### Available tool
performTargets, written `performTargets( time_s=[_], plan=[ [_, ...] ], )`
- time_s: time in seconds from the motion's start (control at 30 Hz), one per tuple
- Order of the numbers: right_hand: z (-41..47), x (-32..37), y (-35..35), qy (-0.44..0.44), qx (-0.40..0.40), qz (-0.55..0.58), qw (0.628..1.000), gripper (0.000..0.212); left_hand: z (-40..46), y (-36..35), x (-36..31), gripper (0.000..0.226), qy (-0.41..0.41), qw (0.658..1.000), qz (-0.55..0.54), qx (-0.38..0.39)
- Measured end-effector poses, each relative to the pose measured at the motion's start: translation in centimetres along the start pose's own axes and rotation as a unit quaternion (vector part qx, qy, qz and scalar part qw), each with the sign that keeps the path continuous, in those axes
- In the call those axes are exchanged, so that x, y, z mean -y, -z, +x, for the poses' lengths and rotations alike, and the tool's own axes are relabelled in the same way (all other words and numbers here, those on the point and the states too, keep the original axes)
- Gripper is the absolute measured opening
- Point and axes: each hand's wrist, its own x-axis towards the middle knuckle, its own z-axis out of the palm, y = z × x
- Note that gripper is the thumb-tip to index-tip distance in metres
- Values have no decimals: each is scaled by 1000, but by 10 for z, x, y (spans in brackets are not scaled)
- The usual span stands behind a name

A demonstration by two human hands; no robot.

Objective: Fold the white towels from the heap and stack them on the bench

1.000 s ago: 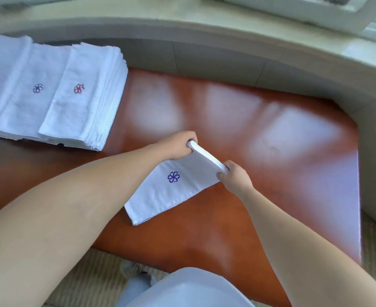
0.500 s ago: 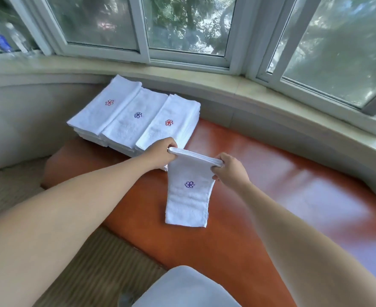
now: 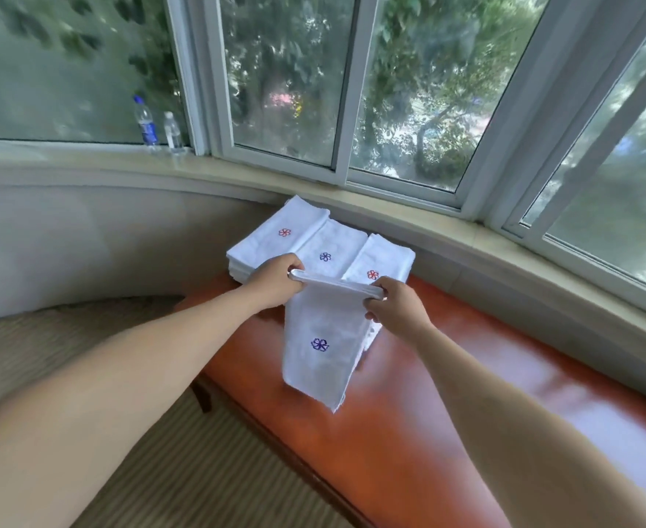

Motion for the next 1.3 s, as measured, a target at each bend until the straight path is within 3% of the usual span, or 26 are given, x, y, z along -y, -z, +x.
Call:
performTargets(
  time_s=[0.23, 0.5, 0.87, 1.3],
  plan=[
    [36, 68, -6, 45, -15, 31, 998, 8, 38, 68, 3, 16, -27, 997, 10, -76],
    [102, 102, 6, 67, -44, 55, 995, 7, 114, 108, -12, 17, -46, 993, 5, -108],
    [204, 87, 12, 24, -46, 72, 996, 10, 230, 101, -18, 14, -61, 993, 35, -90],
    [316, 65, 1, -35, -125, 35, 991, 13, 368, 73, -4, 14, -62, 998, -2, -31]
  ],
)
